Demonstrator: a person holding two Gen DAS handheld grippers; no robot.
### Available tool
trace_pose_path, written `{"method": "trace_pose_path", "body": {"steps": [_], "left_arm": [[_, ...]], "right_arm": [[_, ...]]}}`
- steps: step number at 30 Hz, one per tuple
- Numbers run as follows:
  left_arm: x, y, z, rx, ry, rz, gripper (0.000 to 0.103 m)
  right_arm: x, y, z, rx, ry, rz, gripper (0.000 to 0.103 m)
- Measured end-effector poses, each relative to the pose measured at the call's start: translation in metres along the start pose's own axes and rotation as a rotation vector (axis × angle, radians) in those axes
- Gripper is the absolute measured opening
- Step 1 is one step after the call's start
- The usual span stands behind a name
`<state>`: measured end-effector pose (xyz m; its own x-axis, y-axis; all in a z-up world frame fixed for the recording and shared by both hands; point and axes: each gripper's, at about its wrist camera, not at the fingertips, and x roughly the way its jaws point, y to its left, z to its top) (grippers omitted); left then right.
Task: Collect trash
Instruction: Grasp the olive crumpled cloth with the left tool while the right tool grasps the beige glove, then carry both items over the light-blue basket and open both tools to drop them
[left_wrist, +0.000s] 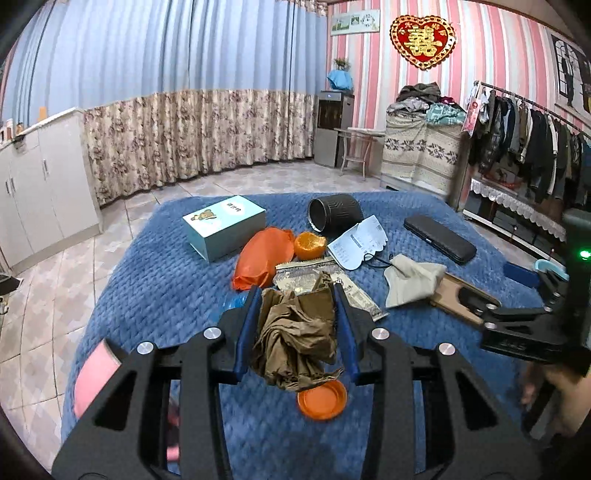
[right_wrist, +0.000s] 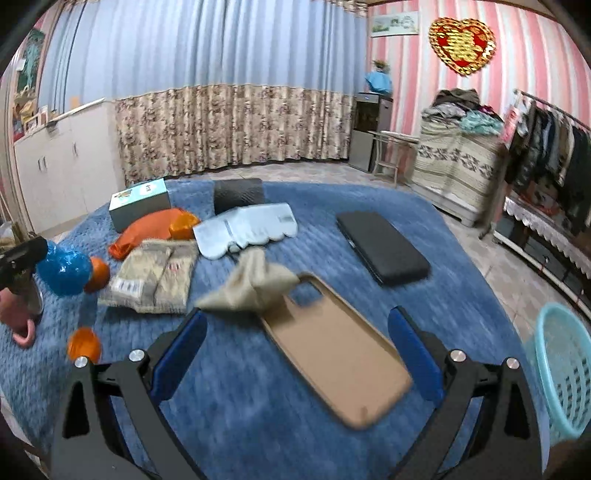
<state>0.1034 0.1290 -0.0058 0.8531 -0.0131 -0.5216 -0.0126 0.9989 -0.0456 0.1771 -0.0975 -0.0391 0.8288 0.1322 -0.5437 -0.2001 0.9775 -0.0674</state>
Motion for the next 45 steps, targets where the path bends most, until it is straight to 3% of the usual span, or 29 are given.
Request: {"method": "trace_pose_path", "body": {"steps": [5,7,9,12,15,21,26,32,45], "left_arm": [[0.002,0.010,-0.008,-0.016,0.025,0.004,0.037],[0.000,0.014,-0.015,-0.013,0.031,0.003,0.037],[-0.002,0.017,-0.023,-0.010,0.046,0.012,0.037],[-0.003,0.021,-0.031,-0.017,0.068,0.019,0.037],[-0.008,0.021,-0.033,-0.019,0.062,0.008,0.037],[-0.022,-0.009,-0.016,0.030,-0.010,-0.035,0.037],[-0.013,-0.045,0.001,0.060,-0.025,-0.094,0.037],[0.006,-0.108,0.019,0.095,-0.053,-0.154,0.037],[0.026,-0.240,0.026,0.184,-0.062,-0.298,0.037]], "right_arm": [[0.044,0.011,0.014,-0.023,0.094,0.007,0.095],[0.059,0.012,0.011,-0.027,0.147,0.029,0.084],[0.069,0.011,0.005,-0.015,0.193,0.071,0.055],[0.064,0.006,0.001,0.014,0.166,0.119,0.031],[0.042,-0.004,0.001,0.025,0.099,0.110,0.023],[-0.001,-0.045,-0.010,0.099,0.038,0.086,0.023],[-0.038,-0.089,-0.027,0.149,0.009,0.008,0.023],[-0.080,-0.142,-0.048,0.213,-0.026,-0.101,0.023],[-0.143,-0.246,-0.083,0.387,-0.094,-0.302,0.023]]}}
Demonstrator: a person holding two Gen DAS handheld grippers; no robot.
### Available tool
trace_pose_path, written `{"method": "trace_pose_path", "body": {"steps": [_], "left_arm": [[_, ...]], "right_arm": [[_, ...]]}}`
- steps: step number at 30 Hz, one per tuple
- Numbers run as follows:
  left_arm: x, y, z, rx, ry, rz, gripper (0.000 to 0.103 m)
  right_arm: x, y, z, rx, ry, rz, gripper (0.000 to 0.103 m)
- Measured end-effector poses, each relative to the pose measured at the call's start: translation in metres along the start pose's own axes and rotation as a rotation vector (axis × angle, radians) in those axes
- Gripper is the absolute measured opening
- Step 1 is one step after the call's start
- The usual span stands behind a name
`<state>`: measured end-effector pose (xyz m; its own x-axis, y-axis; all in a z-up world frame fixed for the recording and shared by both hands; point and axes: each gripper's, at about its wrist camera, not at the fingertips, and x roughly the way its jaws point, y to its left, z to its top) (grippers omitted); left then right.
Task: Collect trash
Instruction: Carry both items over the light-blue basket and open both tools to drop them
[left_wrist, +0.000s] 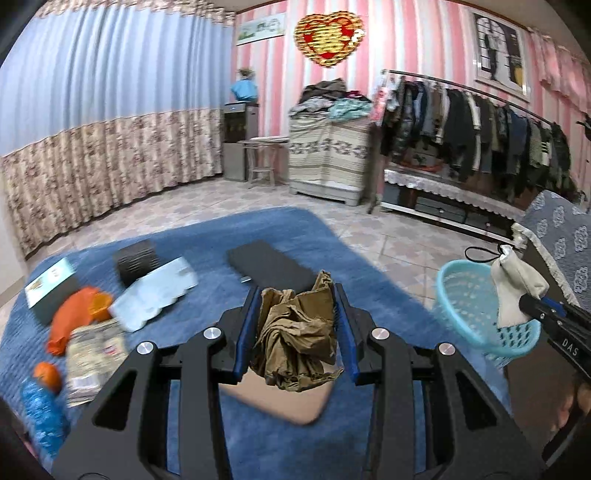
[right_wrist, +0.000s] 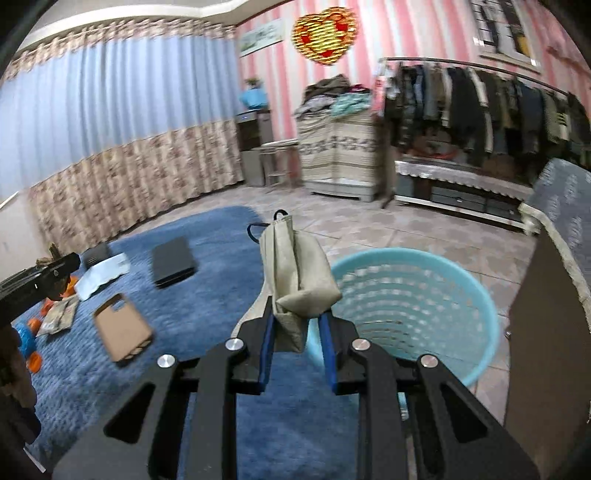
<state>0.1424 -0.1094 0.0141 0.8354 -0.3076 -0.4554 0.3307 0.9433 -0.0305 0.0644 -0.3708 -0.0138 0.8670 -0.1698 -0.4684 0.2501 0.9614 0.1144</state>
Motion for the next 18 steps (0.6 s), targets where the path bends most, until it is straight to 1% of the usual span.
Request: {"method": "trace_pose_path", "body": {"steps": [5,8,12,15,18], "left_arm": [[0.022,-0.051,0.012,0.052,-0.015,-0.064,0.038],[0.033,-0.074,0.016,0.063,-0.016,-0.096,0.038],[0.049,-0.107,0.022,0.092,-0.023,-0.134,0.038],[0.059,-0.125,0.025,0.106,-0.021,-0.162,0.038],[0.069,-0.143,0.025,0.128,-0.021,-0.183,0.038]], "right_arm": [[0.000,-0.032,0.004,0.025,-0.017,-0.065,0.023],[0.006,-0.046,0.009,0.044,-0.027,-0.080,0.023],[0.012,-0.064,0.023,0.052,-0.057,-0.101,0.023],[0.016,-0.074,0.031,0.048,-0.079,-0.119,0.023],[0.022,-0.083,0.032,0.043,-0.082,-0.133,0.023]]}}
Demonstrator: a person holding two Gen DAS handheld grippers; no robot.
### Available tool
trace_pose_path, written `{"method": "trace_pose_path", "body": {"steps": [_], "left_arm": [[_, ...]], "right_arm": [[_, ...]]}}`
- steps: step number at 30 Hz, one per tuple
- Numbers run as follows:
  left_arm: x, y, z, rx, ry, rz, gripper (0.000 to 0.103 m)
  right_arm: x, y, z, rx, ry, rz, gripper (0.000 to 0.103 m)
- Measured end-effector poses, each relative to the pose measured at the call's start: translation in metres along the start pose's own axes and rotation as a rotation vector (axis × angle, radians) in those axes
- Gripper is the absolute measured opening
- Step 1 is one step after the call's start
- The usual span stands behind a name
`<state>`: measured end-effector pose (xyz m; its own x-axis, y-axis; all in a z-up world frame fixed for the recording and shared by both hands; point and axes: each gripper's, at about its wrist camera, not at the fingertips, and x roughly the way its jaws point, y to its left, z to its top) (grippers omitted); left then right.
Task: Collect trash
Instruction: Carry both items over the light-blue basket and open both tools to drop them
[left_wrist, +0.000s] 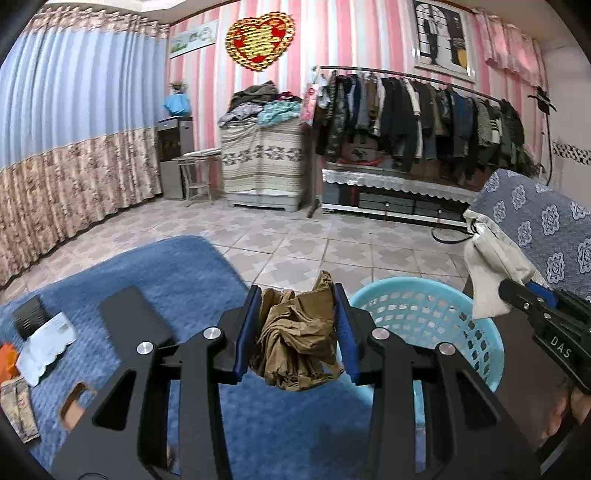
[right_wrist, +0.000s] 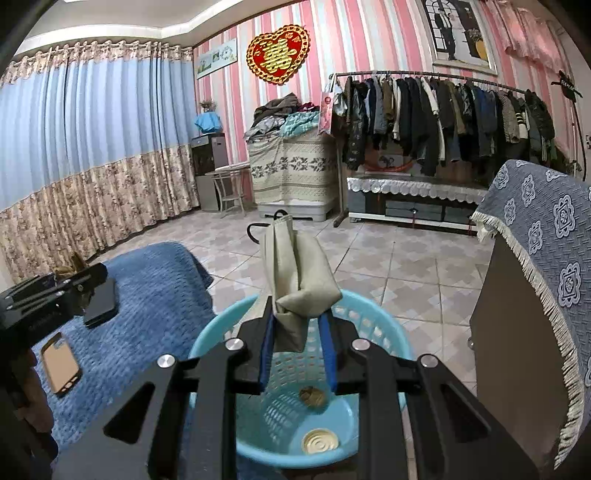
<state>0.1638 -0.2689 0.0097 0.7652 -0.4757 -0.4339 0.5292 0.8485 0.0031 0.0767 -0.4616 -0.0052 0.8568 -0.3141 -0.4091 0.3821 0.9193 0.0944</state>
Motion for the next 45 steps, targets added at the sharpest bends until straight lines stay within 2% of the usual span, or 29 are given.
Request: {"method": "trace_pose_path", "body": {"steps": [13,22,27,34,36,38,42,45], "left_arm": [[0.042,-0.048,0.006,0.028,0.012,-0.074,0.038],[0.070,-0.086,0.004,0.099,0.013,-0.132,0.038],[0.085,-0.094,-0.004,0.133,0.035,-0.132,0.038],[0.108,-0.098,-0.004,0.117,0.081,-0.148,0.039],[0.113,-0.099,-0.004,0.122,0.094,-0.150,0.047],[0.114,-0.099,-0.003,0.119,0.088,-0.135,0.069],[0.106,-0.090,-0.001,0.124,0.065,-0.106,0.075],[0.096,-0.077,0.002,0.101,0.045,-0.071,0.086]], "right_arm": [[0.012,-0.035,-0.014,0.040,0.008,-0.031,0.023],[0.018,-0.059,-0.019,0.097,0.020,-0.069,0.023],[0.026,-0.062,-0.021,0.106,0.034,-0.082,0.023],[0.034,-0.058,-0.026,0.111,0.055,-0.075,0.023],[0.036,-0.056,-0.029,0.110,0.061,-0.072,0.023],[0.039,-0.055,-0.032,0.110,0.070,-0.071,0.023],[0.048,-0.053,-0.035,0.111,0.086,-0.062,0.023],[0.050,-0.047,-0.038,0.102,0.086,-0.059,0.023]]}}
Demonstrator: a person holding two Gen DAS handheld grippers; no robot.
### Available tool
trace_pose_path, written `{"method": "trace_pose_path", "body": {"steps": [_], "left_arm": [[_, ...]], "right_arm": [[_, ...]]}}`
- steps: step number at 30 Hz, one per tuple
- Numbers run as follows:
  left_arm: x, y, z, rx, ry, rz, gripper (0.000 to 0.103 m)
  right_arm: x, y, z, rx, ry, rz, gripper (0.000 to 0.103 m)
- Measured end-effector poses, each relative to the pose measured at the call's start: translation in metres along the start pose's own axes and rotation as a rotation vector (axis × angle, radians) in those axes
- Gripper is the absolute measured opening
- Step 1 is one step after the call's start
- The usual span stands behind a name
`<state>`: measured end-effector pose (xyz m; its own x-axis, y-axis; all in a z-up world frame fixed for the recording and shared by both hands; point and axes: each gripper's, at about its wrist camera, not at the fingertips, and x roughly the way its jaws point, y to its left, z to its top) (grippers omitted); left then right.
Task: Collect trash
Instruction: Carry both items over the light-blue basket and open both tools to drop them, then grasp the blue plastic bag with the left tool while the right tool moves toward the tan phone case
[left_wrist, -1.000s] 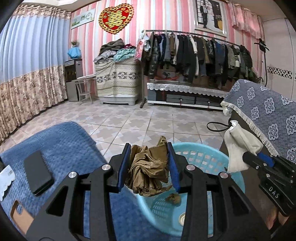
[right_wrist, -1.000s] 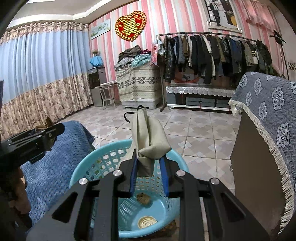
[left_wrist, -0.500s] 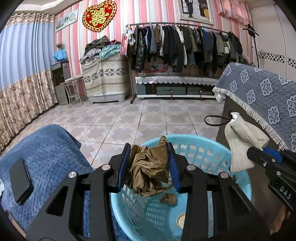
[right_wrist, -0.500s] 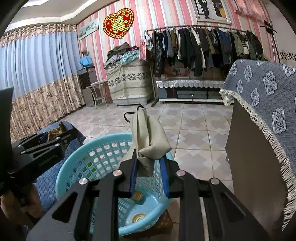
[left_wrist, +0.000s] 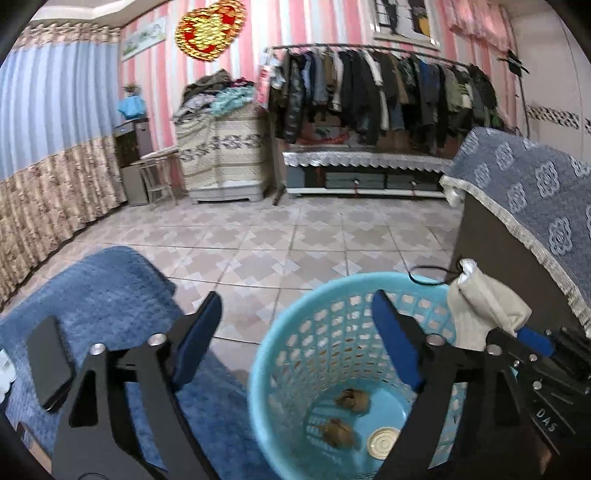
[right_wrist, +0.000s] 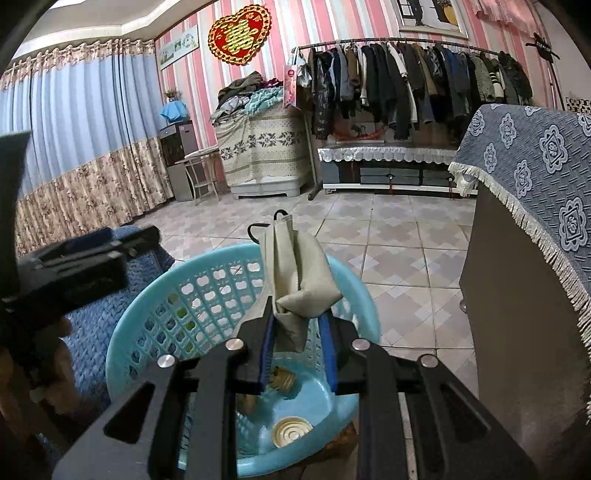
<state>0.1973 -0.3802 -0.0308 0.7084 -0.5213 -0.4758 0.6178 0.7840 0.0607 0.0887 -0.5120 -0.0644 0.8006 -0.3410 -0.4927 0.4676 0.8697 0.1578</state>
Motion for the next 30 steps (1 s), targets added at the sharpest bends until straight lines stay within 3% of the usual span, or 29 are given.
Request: {"method": "trace_pose_path", "body": {"steps": [10,12,15,20,30], "left_arm": [[-0.033,0.050,-0.015,-0.138,0.016,0.069,0.093],[-0.039,0.057,-0.018,-0.150,0.018,0.089,0.093],[-0.046,0.065,-0.021,-0.152,0.027,0.110,0.093],[-0.064,0.080,-0.027,-0.151,0.027,0.138,0.093],[-0.116,0.123,-0.045,-0.184,0.013,0.230,0.096]], "right_arm": [[0.018,0.025,-0.009,-0.035,0.027,0.013,0.028],[0.021,0.029,-0.011,-0.044,0.024,0.003,0.047],[0.023,0.030,-0.015,-0.050,0.038,0.005,0.067],[0.015,0.031,-0.015,-0.057,0.008,-0.014,0.086],[-0.012,0.049,-0.013,-0.076,-0.011,0.012,0.094]]}}
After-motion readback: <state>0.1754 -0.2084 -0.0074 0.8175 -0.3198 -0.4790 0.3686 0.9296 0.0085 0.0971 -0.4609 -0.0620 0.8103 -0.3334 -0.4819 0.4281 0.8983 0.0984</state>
